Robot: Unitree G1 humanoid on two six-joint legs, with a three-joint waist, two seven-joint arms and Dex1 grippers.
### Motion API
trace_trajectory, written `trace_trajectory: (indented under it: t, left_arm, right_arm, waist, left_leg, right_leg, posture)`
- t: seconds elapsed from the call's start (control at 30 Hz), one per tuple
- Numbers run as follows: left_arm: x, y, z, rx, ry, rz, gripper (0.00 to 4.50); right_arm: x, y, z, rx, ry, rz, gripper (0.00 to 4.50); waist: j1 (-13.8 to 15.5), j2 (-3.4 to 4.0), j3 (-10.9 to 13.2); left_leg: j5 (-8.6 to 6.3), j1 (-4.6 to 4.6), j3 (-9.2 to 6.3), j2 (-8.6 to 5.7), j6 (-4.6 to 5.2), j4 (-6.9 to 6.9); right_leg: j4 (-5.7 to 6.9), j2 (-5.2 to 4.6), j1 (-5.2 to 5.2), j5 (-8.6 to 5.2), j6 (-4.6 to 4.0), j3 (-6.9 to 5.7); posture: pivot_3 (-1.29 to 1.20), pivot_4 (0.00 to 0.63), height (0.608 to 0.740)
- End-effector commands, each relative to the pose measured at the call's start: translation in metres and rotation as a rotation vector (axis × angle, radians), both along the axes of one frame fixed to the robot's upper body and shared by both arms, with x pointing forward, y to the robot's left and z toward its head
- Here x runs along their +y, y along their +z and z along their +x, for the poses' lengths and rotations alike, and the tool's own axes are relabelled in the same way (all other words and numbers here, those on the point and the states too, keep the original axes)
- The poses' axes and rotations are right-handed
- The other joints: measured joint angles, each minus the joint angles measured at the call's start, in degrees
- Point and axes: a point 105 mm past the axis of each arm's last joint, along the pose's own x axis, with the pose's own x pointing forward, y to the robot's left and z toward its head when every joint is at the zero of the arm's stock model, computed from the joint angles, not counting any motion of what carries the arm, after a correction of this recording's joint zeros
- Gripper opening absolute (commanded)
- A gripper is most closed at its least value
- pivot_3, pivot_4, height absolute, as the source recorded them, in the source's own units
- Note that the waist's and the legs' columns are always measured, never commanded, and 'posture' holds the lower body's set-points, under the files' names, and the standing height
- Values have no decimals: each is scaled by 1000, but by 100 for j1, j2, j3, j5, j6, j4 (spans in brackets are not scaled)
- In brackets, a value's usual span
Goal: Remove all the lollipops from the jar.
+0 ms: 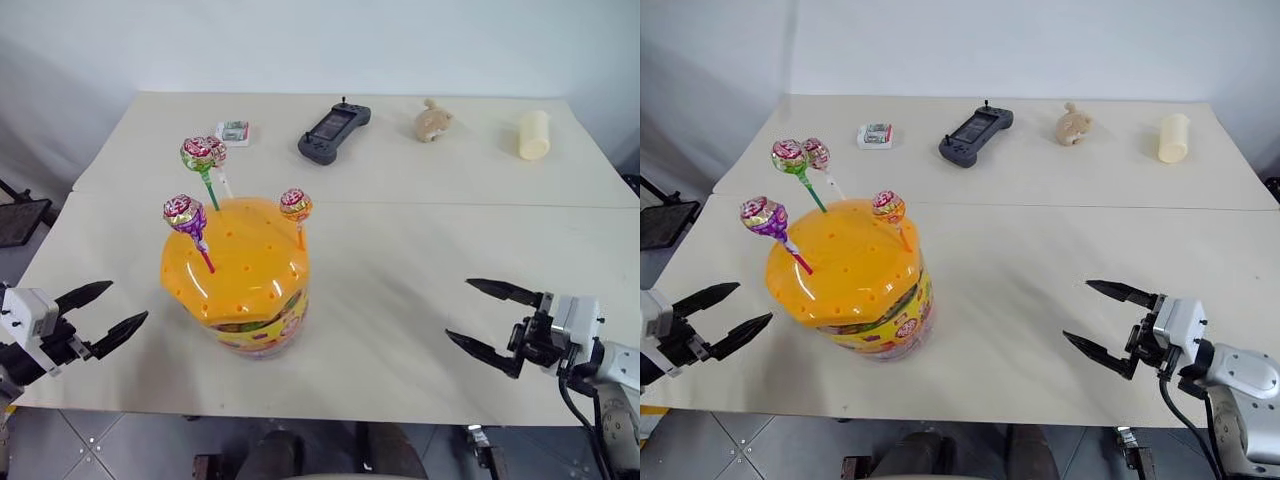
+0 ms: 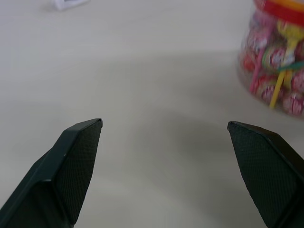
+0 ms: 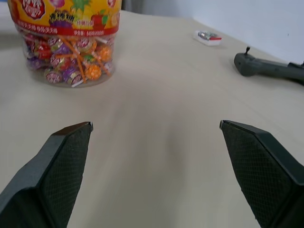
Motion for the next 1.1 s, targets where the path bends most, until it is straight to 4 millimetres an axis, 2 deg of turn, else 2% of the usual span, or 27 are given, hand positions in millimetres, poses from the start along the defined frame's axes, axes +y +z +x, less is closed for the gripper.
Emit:
trace_trajectory:
  t: [0.03, 0.1, 0.17, 0.23, 0.3, 0.43, 0.5, 0.57, 0.7, 0.77, 0.97, 1.1]
  left_arm:
    - [-13, 13, -2, -11, -41, -100, 4486]
    - [-16, 19, -3, -16, -56, -186, 4486]
    - [-10, 23, -7, -14, -78, -227, 4486]
    - [10, 34, -8, -54, -38, -296, 4486]
    - [27, 34, -11, -44, 9, -316, 4486]
    - [49, 31, -19, -4, 35, -341, 4486]
    - [54, 44, -20, -23, 11, -389, 4486]
    - [44, 62, -21, -55, -73, -406, 4486]
    - [-7, 106, -28, -133, -331, -298, 4486]
    - [-24, 119, -35, -135, -398, -276, 4486]
    - [-34, 131, -46, -98, -426, -298, 4486]
    - [-59, 144, -58, -80, -552, -322, 4486]
  right_arm:
    - [3, 11, -2, -41, 41, 55, 4500]
    - [6, 18, 0, -28, 43, 103, 4500]
    - [15, 39, 0, -60, 78, 167, 4500]
    - [26, 66, -6, -95, 138, 226, 4500]
    - [35, 86, -12, -117, 190, 246, 4500]
    - [49, 107, -23, -140, 288, 259, 4500]
    - [58, 114, -29, -169, 345, 260, 4500]
    - [64, 115, -33, -186, 411, 227, 4500]
    - [69, 116, -37, -216, 493, 202, 4500]
    - [73, 117, -37, -212, 519, 223, 4500]
    - [74, 103, -33, -197, 560, 193, 4500]
    - [69, 98, -26, -185, 549, 192, 4500]
  waist:
    - [0, 0, 0]
    - [-6, 1, 0]
    - [-27, 1, 1]
    - [-57, 6, 4]
    - [-80, 8, 5]
    - [-75, 7, 4]
    - [-71, 6, 4]
    - [-47, -12, 10]
    - [2, -30, 9]
    - [0, -31, 9]
    - [-103, 0, 25]
    - [-90, -10, 27]
  left_leg:
    - [-1, 0, 0, 0, 0, 0]
    - [-1, -2, 0, 0, 1, 0]
    - [-1, -1, 0, 1, 0, 4]
    - [0, -1, 0, 6, -3, 4]
    - [2, -3, 0, 12, -11, 4]
    - [-6, -2, -1, 21, -16, 0]
    - [-8, -4, -1, 21, -13, 1]
    - [-9, -7, -1, 19, -11, 5]
    - [-10, -9, -4, 21, -10, 10]
    - [-12, -10, -5, 20, -7, 10]
    - [-13, -9, -1, 22, -11, 3]
    - [-12, -9, 0, 30, -15, 7]
  right_leg:
    - [0, 1, 0, 0, 0, 0]
    - [2, 0, -1, 0, 0, 1]
    - [3, 1, -1, 0, 0, 2]
    - [7, 4, -4, -1, -2, 1]
    - [13, 10, -11, -3, -6, -1]
    - [12, 17, -11, -9, -16, -5]
    - [11, 17, -11, -9, -17, -5]
    - [11, 14, -11, -9, -16, -6]
    - [8, 9, -7, -7, -19, -7]
    - [11, 9, -7, -6, -19, -6]
    - [14, 15, -14, -7, -19, -4]
    - [12, 22, -14, -7, -20, -3]
  posture:
    - [0, 150, 740]
    - [0, 150, 740]
    - [0, 150, 740]
    - [0, 150, 740]
    - [0, 150, 740]
    - [0, 150, 740]
    - [0, 150, 740]
    - [0, 150, 740]
    - [0, 150, 740]
    - [0, 150, 740]
    - [0, 150, 740]
    - [0, 150, 740]
